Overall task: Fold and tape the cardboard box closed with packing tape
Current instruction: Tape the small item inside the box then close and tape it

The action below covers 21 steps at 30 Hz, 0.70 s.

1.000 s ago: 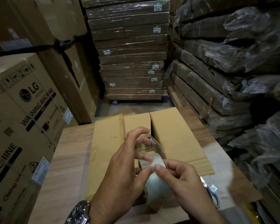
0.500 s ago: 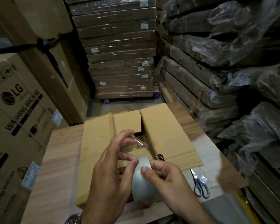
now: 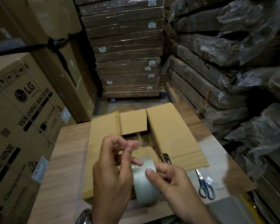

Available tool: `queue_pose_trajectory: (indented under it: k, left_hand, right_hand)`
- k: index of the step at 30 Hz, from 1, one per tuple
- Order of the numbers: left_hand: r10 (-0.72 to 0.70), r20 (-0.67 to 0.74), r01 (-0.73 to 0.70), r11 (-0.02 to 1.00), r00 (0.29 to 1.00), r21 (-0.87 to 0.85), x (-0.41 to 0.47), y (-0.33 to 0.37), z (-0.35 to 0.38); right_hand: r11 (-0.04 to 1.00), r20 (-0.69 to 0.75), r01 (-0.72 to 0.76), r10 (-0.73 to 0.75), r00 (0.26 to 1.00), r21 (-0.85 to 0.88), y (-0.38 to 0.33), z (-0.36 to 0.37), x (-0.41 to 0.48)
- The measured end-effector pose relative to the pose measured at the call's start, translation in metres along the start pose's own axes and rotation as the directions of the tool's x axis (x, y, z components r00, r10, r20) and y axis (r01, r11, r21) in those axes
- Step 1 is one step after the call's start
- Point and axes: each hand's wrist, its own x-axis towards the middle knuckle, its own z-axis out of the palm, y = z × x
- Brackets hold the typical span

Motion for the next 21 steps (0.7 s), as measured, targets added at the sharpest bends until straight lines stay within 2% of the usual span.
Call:
queue_pose_trajectory:
  k: [8,14,21]
  left_hand:
    - [-0.139,-0.055,0.138,0.99,0.989,-0.024,0.0,0.004,-0.001]
    - [-0.14,0.018,0.14,0.99,0.99,0.008,0.0,0.004,-0.004]
    - [-0.22,-0.027,0.219,0.974,0.975,-0.051,0.001,0.009,-0.001]
  right_hand:
    - [0.996,-0.02,0.052,-0.053,0.998,-0.069,0.008,0.006,-0.003]
    - [0.997,-0.005,0.055,-0.055,0.998,-0.048,0.008,0.003,-0.002]
    - [0.994,0.012,0.055,-0.054,0.998,-0.096,0.012,0.001,-0.004]
